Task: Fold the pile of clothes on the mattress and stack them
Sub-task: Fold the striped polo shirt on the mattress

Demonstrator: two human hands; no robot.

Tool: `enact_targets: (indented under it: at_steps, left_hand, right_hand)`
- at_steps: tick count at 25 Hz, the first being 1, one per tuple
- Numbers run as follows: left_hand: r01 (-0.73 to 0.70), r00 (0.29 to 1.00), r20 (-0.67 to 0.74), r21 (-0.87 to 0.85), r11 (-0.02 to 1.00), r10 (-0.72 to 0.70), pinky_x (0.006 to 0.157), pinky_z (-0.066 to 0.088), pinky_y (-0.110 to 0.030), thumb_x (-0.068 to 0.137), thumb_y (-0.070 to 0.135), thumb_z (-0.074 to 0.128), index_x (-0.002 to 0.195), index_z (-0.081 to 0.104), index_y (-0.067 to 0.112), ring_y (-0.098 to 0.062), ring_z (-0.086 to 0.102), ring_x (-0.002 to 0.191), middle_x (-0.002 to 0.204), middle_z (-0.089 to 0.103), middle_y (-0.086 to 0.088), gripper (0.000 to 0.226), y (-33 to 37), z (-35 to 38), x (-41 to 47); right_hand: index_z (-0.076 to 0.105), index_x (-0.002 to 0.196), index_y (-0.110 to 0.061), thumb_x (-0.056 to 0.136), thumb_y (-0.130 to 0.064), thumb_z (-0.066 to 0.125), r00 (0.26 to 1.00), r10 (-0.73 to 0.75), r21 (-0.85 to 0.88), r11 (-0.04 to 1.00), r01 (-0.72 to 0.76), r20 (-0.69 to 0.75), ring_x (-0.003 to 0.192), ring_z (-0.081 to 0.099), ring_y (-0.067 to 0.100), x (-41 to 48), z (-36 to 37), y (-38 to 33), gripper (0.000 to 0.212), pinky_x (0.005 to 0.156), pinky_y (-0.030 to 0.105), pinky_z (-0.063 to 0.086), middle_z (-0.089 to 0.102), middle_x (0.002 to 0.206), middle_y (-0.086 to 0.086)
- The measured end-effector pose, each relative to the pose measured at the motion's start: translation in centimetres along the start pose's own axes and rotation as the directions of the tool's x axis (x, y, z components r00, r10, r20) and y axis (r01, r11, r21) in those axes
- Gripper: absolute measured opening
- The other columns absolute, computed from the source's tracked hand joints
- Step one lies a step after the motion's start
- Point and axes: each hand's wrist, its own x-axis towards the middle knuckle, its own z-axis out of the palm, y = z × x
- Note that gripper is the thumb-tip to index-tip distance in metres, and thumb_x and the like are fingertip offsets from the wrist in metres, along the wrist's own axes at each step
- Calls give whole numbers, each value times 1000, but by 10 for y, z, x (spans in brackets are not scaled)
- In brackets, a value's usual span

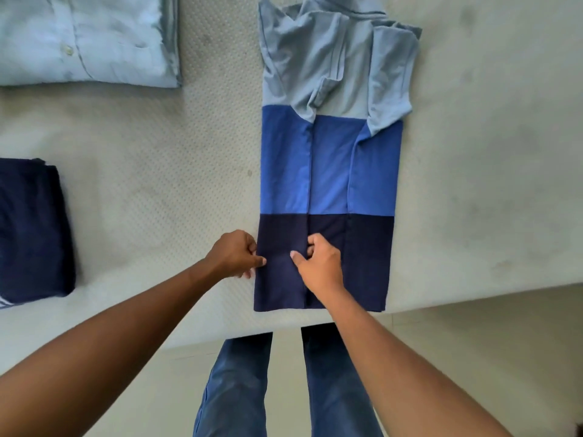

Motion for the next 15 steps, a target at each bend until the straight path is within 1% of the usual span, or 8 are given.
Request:
enact_targets:
  at_steps: [2, 3, 5, 7, 9, 10, 13, 15]
  left_hand:
    - [10, 998, 65, 138, 990, -19, 70, 65, -35, 94, 40, 71, 81, 76, 7, -18, 76, 64, 68, 77, -3, 36, 9, -19, 7]
    - [10, 998, 64, 195, 981, -22, 71, 65, -35, 95, 44, 68, 79, 77, 7, -19, 76, 64, 68, 77, -3, 42, 17, -31, 11]
    - [-12, 1000, 20, 189, 982, 9, 73, 65, -36, 98, 45, 62, 77, 77, 7, -21, 76, 65, 69, 77, -5, 46, 37, -57, 20]
    - [-60, 996, -64, 117, 991, 68, 73, 64, -35, 100, 41, 60, 78, 77, 6, -23, 76, 66, 70, 77, -6, 45, 62, -88, 35]
    - [-117, 974, -188, 56, 992, 125, 75, 64, -36, 101, 36, 59, 81, 76, 6, -26, 77, 69, 73, 77, -8, 39, 86, -121, 53]
    - [-150, 956, -255, 3, 989, 145, 77, 64, -39, 101, 32, 59, 82, 75, 6, -28, 77, 71, 74, 77, -10, 35, 98, -137, 64]
    - [-237, 910, -392, -222, 946, 136, 77, 65, -46, 100, 18, 57, 85, 69, 8, -32, 77, 74, 83, 77, -20, 21, 129, -178, 94]
    - [-289, 891, -440, -363, 886, 111, 70, 64, -44, 100, 14, 56, 104, 65, 9, -29, 74, 71, 88, 76, -20, 10, 150, -202, 110]
  right_hand:
    - [58, 95, -22, 87, -40, 78, 998, 28, -95, 995, -23, 57, 70, 63, 14, 16, -14, -10, 28, 66, 36, 56, 63, 71, -6]
    - [59, 93, -24, 84, -46, 77, 997, 35, -98, 995, -28, 66, 72, 66, 15, 30, -21, -17, 29, 69, 34, 56, 66, 72, -7]
    - [63, 88, -25, 75, -55, 74, 999, 47, 48, 998, -48, 25, 75, 72, 19, 64, -38, -38, 35, 74, 39, 61, 73, 75, -4]
    - [68, 91, -23, 74, -54, 75, 998, 65, 268, 962, -58, -16, 72, 74, 20, 108, -63, -68, 36, 74, 45, 65, 78, 84, 5]
    - [71, 101, -12, 84, -42, 78, 997, 59, 450, 892, -28, -53, 66, 72, 19, 153, -96, -107, 36, 67, 42, 64, 78, 91, 15]
    - [71, 100, -7, 84, -42, 78, 994, 62, 506, 862, -5, -95, 65, 73, 19, 177, -113, -126, 39, 65, 41, 64, 78, 89, 16]
    - [71, 84, -8, 68, -48, 78, 982, 89, 582, 813, 24, -165, 71, 78, 28, 232, -151, -172, 43, 64, 47, 65, 78, 87, 14]
    - [71, 80, -13, 62, -48, 83, 975, 95, 573, 819, 37, -199, 73, 77, 27, 253, -161, -187, 40, 62, 46, 65, 78, 88, 11]
